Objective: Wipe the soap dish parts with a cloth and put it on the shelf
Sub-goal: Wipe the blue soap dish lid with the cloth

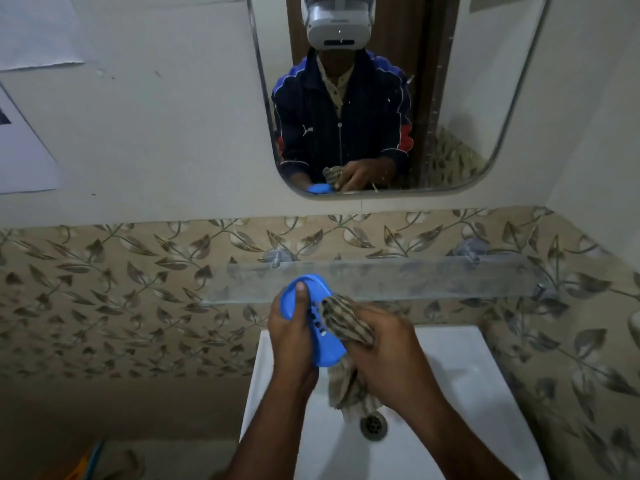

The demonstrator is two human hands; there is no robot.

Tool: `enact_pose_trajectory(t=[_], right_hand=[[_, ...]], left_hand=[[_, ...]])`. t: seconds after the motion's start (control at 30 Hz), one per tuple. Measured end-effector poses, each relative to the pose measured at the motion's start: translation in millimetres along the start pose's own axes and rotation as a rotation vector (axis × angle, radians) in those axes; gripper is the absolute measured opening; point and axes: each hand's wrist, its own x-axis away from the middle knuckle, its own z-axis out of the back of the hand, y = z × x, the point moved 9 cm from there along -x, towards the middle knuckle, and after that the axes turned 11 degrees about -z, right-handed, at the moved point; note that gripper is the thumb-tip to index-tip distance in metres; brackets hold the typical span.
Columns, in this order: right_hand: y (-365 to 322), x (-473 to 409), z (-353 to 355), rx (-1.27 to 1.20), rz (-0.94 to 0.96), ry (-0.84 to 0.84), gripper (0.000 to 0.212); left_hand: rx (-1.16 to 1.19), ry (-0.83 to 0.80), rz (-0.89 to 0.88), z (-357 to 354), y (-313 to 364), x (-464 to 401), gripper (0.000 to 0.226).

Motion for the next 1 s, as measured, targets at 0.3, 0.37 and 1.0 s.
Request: enact_pose_trajectory(t=[0.3, 0.37, 1.0], right_hand=[[-6, 44, -36, 0.136, 0.302, -0.137, 0.052], [5, 43, -27, -0.094, 0.173, -0.245, 0.058], [-8, 4, 5, 0.39, 0.185, 0.206, 0.023]], left_hand=[[0.38, -0.148, 0.485, -12, -18, 34, 0.066], [0.395, -0.192, 0.508, -10, -19, 30, 0.064], [0.466, -0.337, 0.449, -41, -31, 76, 0.059]])
